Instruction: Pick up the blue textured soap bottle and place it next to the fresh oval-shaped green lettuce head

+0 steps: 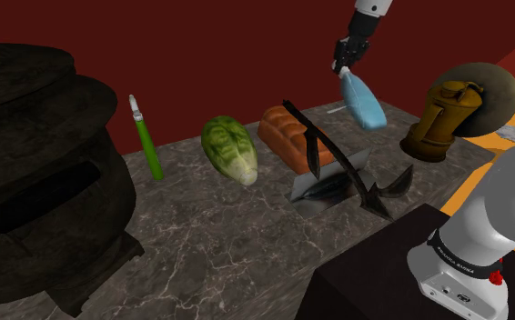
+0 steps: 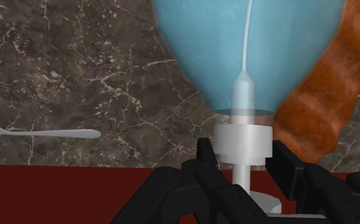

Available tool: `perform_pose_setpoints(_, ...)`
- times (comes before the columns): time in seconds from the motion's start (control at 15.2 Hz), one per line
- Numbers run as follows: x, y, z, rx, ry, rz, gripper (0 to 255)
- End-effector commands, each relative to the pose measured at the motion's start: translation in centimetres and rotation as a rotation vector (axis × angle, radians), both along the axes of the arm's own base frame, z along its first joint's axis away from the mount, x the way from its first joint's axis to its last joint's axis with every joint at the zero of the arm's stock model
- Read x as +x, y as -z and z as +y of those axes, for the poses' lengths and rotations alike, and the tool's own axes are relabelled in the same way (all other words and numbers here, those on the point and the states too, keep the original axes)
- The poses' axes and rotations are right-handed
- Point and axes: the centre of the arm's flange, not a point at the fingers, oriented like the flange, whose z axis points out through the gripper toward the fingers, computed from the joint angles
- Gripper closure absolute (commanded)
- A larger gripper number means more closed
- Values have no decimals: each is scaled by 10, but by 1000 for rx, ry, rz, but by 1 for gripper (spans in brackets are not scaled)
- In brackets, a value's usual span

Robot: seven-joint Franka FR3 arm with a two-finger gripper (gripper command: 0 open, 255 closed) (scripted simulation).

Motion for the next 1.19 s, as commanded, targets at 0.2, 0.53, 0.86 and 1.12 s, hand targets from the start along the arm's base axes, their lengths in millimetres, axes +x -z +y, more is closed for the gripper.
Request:
perform_pose_setpoints(0.2, -11, 0, 66, -1, 2, -1, 255)
perform_pose_setpoints(0.53, -20, 0, 131, -1, 2, -1, 255)
perform_pose_setpoints(0.86, -30, 0, 197, -1, 2, -1, 255)
perform_pose_setpoints(1.12, -38, 0, 249, -1, 2, -1, 255)
